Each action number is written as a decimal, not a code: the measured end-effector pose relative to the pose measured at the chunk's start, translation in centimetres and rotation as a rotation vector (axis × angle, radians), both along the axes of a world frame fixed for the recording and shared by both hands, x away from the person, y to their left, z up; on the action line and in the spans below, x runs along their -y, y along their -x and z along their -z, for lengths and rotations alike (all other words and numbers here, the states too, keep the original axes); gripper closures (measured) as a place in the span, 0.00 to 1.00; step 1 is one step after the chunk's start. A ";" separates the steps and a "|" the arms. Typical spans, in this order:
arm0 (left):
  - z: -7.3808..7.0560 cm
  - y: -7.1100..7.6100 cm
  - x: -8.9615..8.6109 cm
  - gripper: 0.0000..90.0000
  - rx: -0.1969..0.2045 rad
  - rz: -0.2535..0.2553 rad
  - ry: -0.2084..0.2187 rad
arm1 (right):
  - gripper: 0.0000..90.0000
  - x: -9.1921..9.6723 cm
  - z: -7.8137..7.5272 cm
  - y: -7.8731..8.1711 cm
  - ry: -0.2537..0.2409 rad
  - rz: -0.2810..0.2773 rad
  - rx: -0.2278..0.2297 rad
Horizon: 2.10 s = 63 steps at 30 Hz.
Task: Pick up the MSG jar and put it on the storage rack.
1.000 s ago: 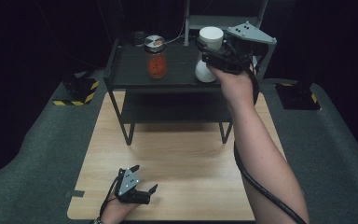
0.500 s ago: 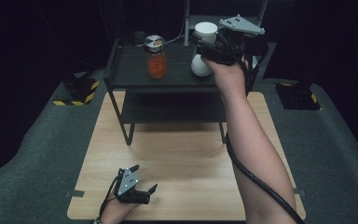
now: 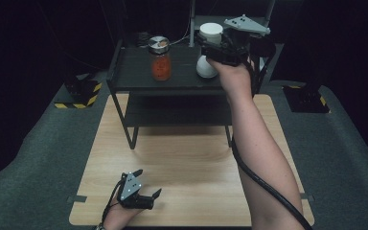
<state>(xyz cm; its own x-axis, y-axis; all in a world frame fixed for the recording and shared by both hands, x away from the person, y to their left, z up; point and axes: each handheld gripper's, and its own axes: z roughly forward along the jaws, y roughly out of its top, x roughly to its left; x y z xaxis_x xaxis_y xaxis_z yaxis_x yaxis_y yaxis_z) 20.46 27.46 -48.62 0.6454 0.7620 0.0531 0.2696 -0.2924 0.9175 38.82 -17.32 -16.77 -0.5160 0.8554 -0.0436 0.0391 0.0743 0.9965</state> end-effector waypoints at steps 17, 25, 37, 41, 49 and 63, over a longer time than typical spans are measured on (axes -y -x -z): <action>0.0 0.0 0.0 0.01 -0.001 0.002 0.001 | 0.37 0.4 0.6 0.0 -0.010 -0.013 0.011; 0.0 0.0 0.0 0.01 0.000 0.002 -0.001 | 0.37 0.4 0.9 0.2 -0.015 -0.013 0.022; 0.0 0.0 0.0 0.01 0.001 0.004 -0.004 | 0.29 0.3 0.5 0.3 0.002 -0.015 0.013; 0.0 0.0 0.0 0.01 0.001 0.005 -0.005 | 0.23 0.2 0.4 0.5 0.006 -0.004 0.014; 0.0 0.0 0.0 0.01 0.002 0.006 -0.005 | 0.02 0.1 0.2 0.8 -0.002 0.015 -0.016; 0.0 0.0 0.0 0.01 0.004 0.008 -0.005 | 0.00 0.6 0.9 2.4 -0.006 0.020 -0.004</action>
<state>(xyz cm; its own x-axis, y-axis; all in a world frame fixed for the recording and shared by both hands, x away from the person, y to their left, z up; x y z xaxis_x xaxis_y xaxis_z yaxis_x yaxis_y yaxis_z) 20.44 27.46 -48.62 0.6514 0.7564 0.0600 0.2631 -0.2994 0.9171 36.40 -17.91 -17.67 -0.4990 0.8658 -0.0368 0.0441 0.0677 0.9967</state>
